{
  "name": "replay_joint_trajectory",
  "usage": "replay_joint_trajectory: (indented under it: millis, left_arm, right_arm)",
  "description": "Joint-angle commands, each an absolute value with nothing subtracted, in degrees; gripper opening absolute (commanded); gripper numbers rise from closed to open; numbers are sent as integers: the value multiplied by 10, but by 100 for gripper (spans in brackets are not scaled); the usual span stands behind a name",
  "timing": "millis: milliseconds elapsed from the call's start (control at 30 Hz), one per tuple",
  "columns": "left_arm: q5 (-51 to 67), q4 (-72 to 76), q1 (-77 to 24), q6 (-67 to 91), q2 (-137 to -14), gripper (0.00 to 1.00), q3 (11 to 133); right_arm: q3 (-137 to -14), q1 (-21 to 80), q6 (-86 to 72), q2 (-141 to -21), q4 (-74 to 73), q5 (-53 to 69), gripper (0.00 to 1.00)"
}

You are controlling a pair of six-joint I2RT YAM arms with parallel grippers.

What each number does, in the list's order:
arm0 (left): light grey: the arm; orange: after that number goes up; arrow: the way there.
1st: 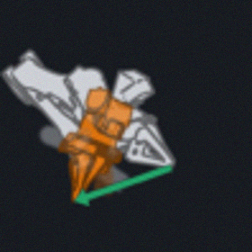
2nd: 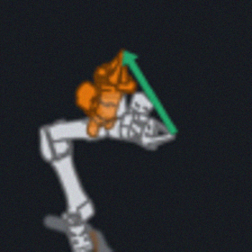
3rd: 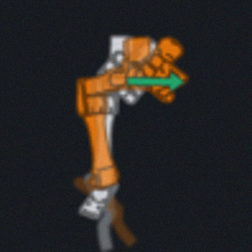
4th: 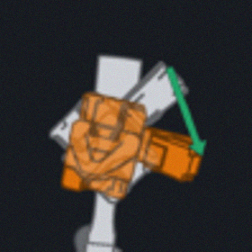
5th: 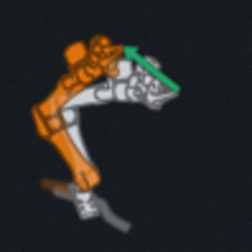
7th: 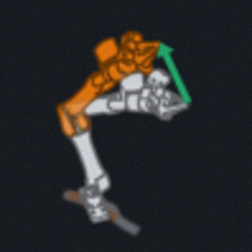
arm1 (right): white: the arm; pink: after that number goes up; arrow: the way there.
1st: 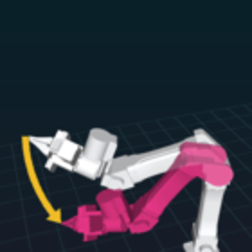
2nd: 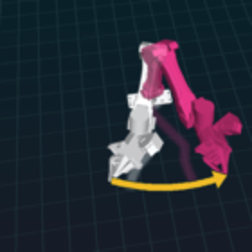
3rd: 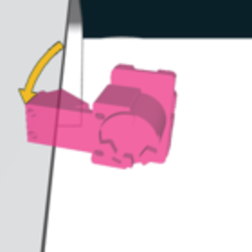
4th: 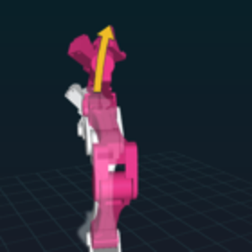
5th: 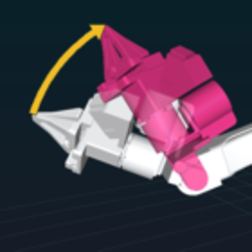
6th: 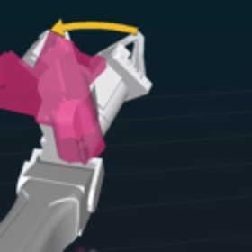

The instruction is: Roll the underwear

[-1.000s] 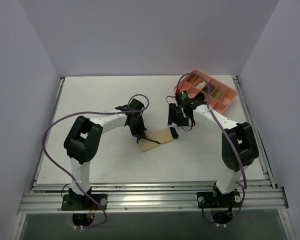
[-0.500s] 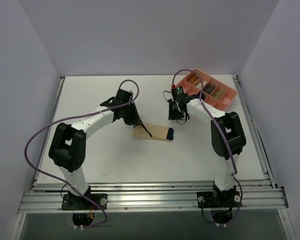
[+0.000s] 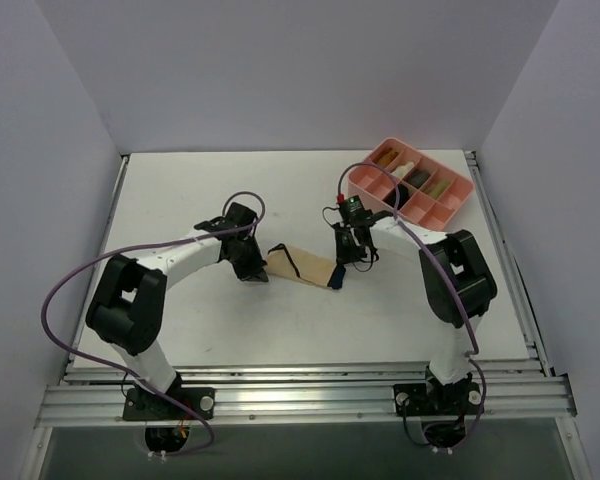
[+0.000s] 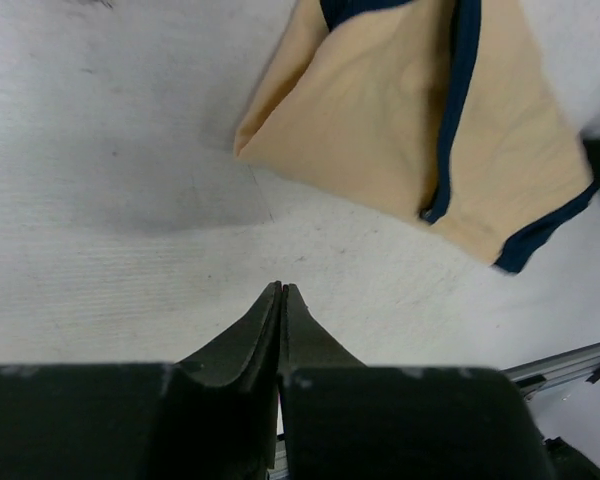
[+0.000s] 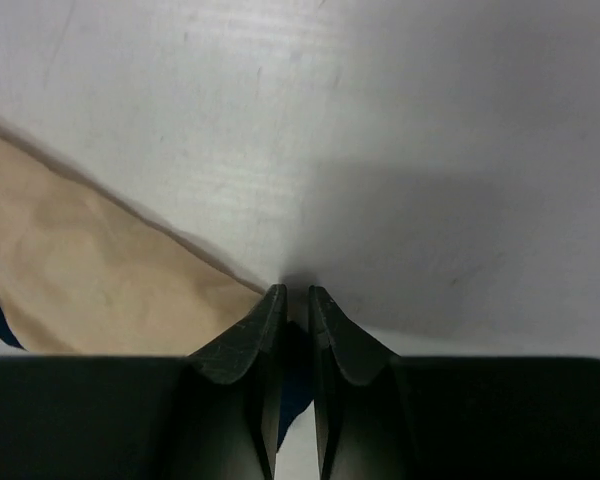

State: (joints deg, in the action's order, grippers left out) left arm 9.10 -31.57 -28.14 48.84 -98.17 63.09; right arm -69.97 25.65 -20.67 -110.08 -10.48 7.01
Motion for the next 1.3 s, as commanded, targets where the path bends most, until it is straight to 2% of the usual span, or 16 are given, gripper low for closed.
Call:
replay_joint_trajectory:
  millis: [0, 300, 467, 600, 767, 933, 1267]
  left_arm:
    - [75, -359, -254, 480, -977, 9, 681]
    - [180, -342, -229, 511, -872, 42, 592]
    - [238, -271, -235, 569, -817, 50, 480]
    - [240, -231, -245, 584, -787, 58, 437]
    - [265, -152, -262, 598, -809, 63, 410]
    - [268, -103, -279, 618, -841, 64, 390]
    - [218, -111, -317, 646, -841, 63, 371]
  right_arm:
    - [-628, 308, -238, -1045, -124, 72, 12]
    - [-534, 437, -348, -930, -112, 98, 14]
    - [-511, 447, -349, -893, -115, 91, 17]
    - [-523, 448, -345, -912, -107, 87, 17]
    - [-548, 457, -346, -950, -94, 95, 17]
    - [-542, 478, -362, -948, -85, 97, 18]
    - [-529, 491, -373, -954, -62, 113, 18]
